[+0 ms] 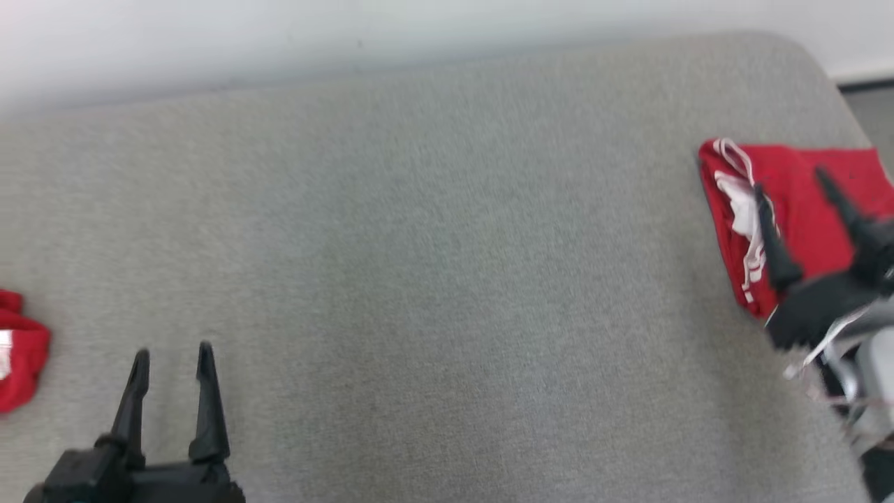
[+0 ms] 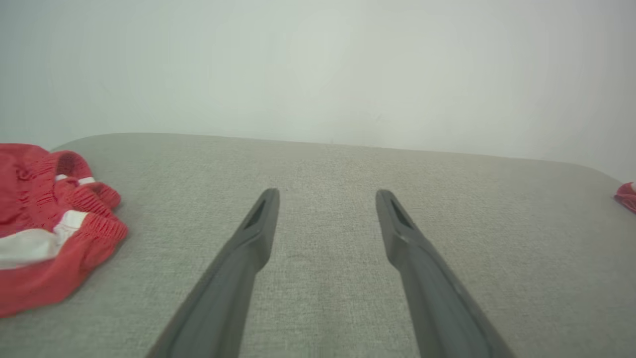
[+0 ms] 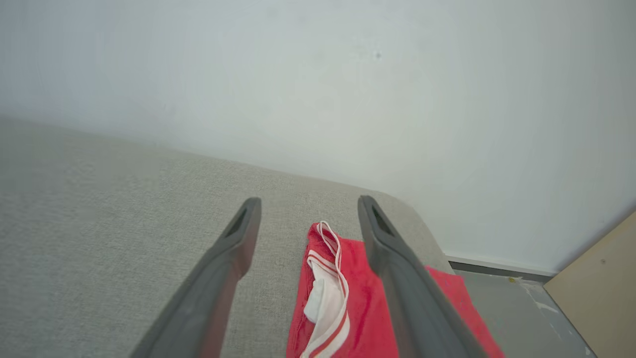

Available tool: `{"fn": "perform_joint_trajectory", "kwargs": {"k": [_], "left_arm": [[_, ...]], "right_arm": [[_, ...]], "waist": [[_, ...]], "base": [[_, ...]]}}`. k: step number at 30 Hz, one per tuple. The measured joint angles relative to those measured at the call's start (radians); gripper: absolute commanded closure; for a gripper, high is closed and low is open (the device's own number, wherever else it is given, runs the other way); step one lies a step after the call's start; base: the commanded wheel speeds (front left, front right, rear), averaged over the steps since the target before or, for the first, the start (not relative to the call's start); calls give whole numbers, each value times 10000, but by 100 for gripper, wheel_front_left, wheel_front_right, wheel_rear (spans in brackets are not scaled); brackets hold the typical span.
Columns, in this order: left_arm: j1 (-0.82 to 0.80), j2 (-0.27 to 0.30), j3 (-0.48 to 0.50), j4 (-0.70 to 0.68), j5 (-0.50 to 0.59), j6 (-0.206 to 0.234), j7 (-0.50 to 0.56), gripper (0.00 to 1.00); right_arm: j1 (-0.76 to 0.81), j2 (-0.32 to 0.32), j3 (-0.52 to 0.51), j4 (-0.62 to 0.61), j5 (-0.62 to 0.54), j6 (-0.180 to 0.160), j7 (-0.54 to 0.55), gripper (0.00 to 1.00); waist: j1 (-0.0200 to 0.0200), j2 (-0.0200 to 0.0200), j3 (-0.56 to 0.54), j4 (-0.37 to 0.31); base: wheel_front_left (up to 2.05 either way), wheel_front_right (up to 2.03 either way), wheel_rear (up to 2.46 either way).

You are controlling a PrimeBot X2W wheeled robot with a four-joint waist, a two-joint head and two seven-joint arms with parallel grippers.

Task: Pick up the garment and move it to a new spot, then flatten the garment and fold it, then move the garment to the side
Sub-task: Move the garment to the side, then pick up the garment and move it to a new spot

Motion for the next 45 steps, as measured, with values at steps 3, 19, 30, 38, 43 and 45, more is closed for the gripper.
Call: {"fn": "perform_joint_trajectory", "kwargs": {"k": [3,19,30,38,43,45], "left_arm": [[371,-19,109,84,-98,109,0,0],[1586,-56,31,782,-236,562,0,0],[2096,-59,-345,1085,-267,786,-2,0],[2034,-61,-453,1185,-280,825,0,0],[1943,-59,-447,1244,-280,815,0,0],[1905,-59,-441,1258,-280,813,0,0]], "right_arm": [[888,554,-121,-389,119,0,-4,0],[4105,2978,-102,-1381,318,0,-111,0],[4774,3285,-222,-1218,180,0,-176,0],[4823,3321,-297,-1267,84,0,-88,0],[4823,3356,-320,-1277,75,0,-59,0],[4823,3363,-324,-1273,75,0,-59,0]], "waist": [[0,-1,-502,146],[-1,-1,-2656,635],[0,-1,-3341,693],[1,0,-3523,705],[1,0,-3513,703],[1,0,-3497,700]], "base": [[0,0,0],[0,0,0],[0,0,0],[0,0,0],[0,0,0],[0,0,0]]}}
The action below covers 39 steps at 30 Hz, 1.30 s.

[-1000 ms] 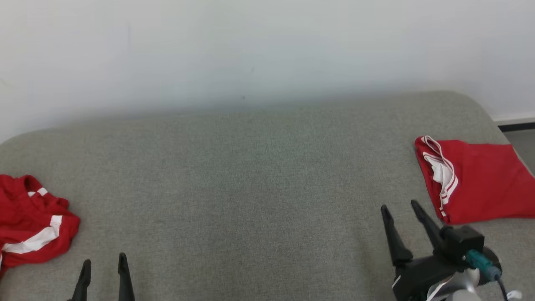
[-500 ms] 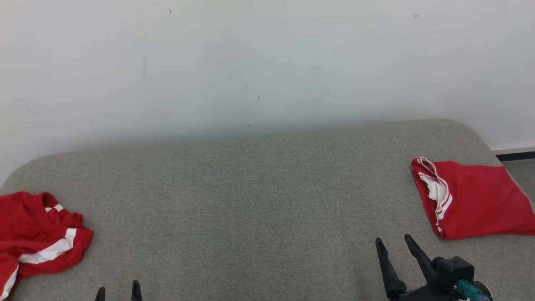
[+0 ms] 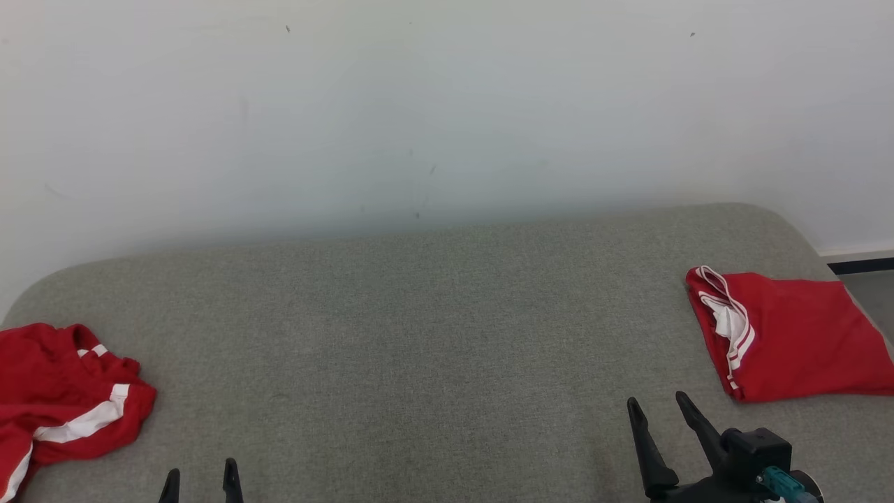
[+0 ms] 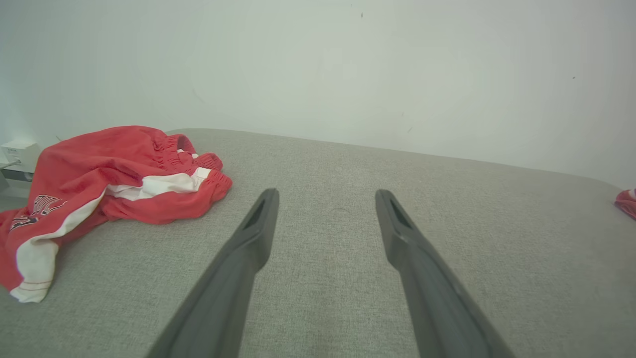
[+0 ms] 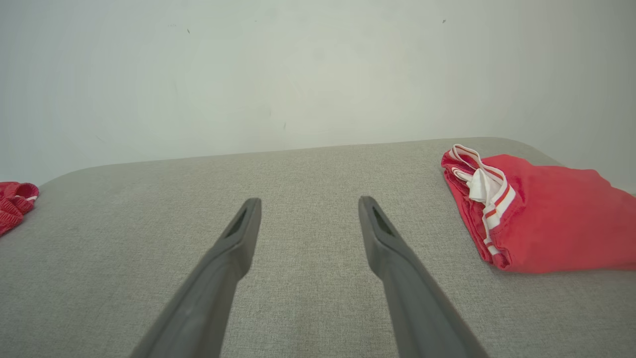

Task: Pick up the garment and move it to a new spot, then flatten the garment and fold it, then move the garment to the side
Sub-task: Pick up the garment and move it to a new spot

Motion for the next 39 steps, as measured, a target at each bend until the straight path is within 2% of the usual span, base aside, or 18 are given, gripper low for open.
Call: {"fn": "perform_joint_trajectory", "kwargs": {"k": [10,16,39], "left_arm": [[-126,0,6,-38,13,0,-2,0],[-111,-2,67,-79,92,8,-2,0],[29,500,658,-69,119,-48,-2,0]], "right_arm": [[4,8,-48,82,0,0,-17,0],[97,61,-81,77,-17,0,-44,0],[174,384,146,385,82,0,-324,0]], "waist": [[1,1,86,86],[1,1,89,489],[1,1,78,3881]], "base": [[0,0,0],[0,0,0],[0,0,0]]}}
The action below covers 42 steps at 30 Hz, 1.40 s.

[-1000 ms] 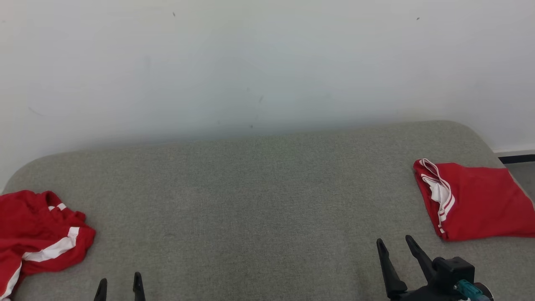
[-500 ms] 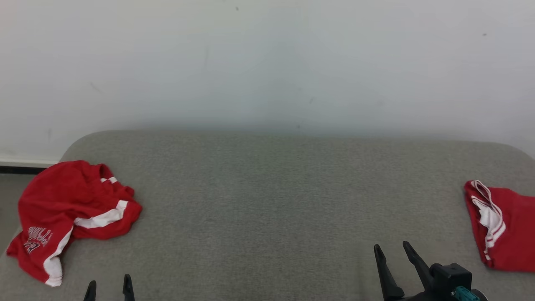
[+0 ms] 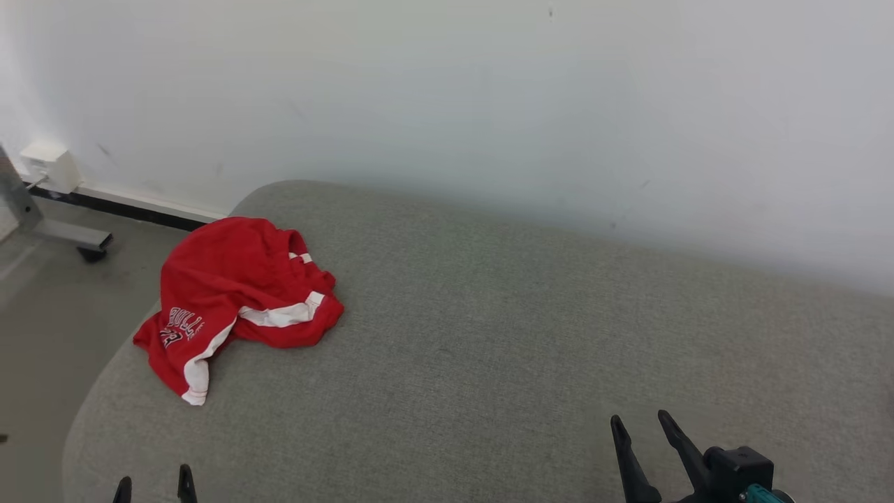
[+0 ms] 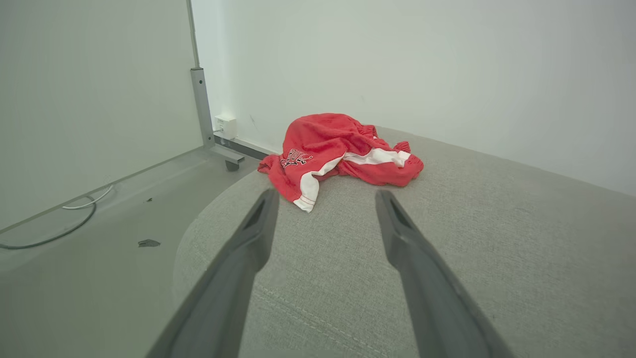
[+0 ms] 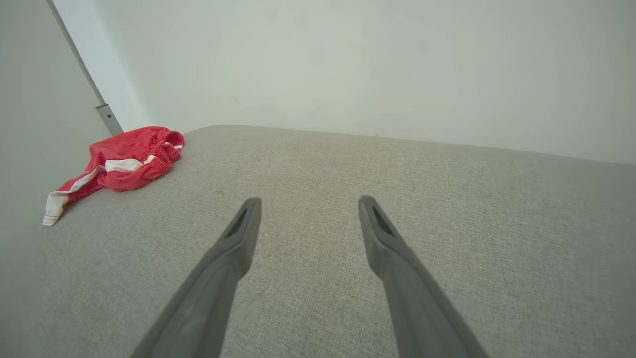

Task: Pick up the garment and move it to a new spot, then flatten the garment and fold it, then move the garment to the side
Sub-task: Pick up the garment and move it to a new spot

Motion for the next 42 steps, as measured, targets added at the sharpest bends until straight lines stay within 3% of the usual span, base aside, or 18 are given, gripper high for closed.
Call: {"fn": "perform_joint_trajectory", "kwargs": {"k": [9,24,34,42], "left_arm": [[84,4,82,-52,-50,54,0,0],[-272,15,-61,623,29,240,259,0],[-3313,625,-102,1990,-313,-167,995,0],[-6380,999,968,3776,-2105,-627,1766,0]], "right_arm": [[-90,6,174,199,-236,0,-40,0],[-125,-88,157,94,-274,0,27,0],[-689,-683,571,-1035,-520,0,660,0],[-1614,-1202,863,-2150,-552,-2,1087,0]], "waist": [[0,0,24,760],[0,0,316,769],[0,0,1283,426],[2,1,2832,-208]], "base": [[0,0,0],[0,0,0],[0,0,0],[0,0,0]]}}
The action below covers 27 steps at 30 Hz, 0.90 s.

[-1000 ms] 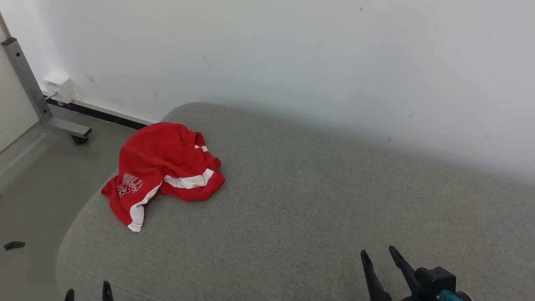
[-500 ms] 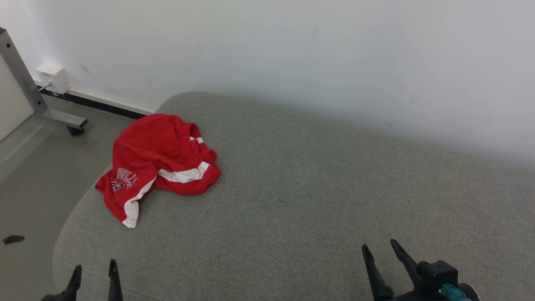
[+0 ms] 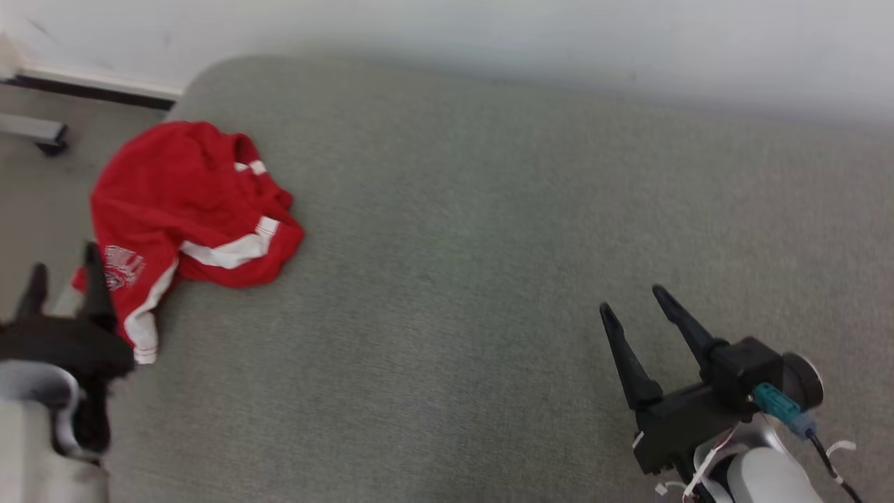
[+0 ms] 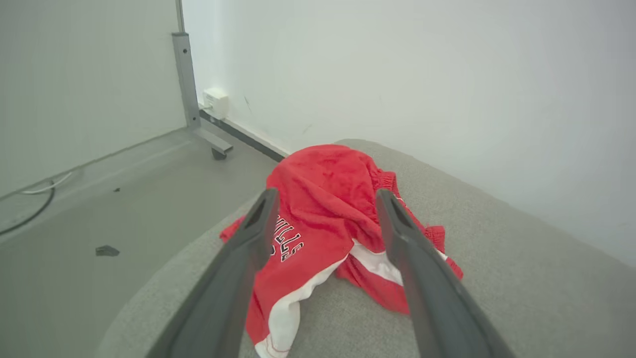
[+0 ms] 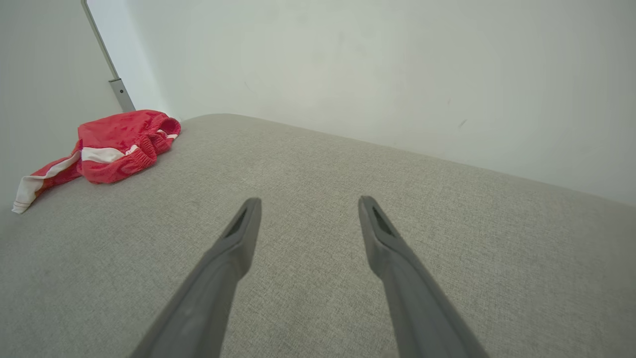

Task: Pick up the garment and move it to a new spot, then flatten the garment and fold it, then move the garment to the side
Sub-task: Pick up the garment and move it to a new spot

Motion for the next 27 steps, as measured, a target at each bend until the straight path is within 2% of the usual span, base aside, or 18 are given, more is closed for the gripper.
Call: {"fn": "perform_joint_trajectory", "kwargs": {"k": [3,4,7,12,16,17,23,27], "left_arm": [[-826,290,698,435,-895,-29,759,0],[-826,290,698,435,-895,-29,759,0],[-1444,752,1248,736,-1618,75,1735,0],[-2136,1534,2031,932,-2447,562,3214,0],[-2605,1854,2591,711,-2888,1246,3760,0],[-2640,1814,2778,713,-3112,1666,4347,0],[-2681,1931,2976,487,-3373,3072,6059,0],[-2465,2165,3016,128,-3411,3549,6934,0]], "right_arm": [[-369,-67,173,-384,-73,2,69,0],[-369,-67,173,-384,-73,2,69,0],[-555,-56,228,-725,-77,2,56,0],[-803,-10,301,-1202,-138,2,40,0],[-1009,2,274,-1452,-184,2,-15,0],[-1071,31,255,-1522,-217,2,-52,0],[-1278,107,313,-1498,-213,2,-201,0],[-1394,132,320,-1390,-130,2,-291,0]], "waist": [[0,0,627,-321],[0,0,627,-321],[1,1,1239,-676],[0,1,2195,-1301],[0,1,2926,-1759],[0,2,3259,-1980],[-1,1,3966,-2663],[-4,-2,4210,-3059]], "base": [[0,0,0],[0,0,0],[0,0,0],[0,0,0],[0,0,0],[0,0,0],[0,0,0],[0,0,0]]}}
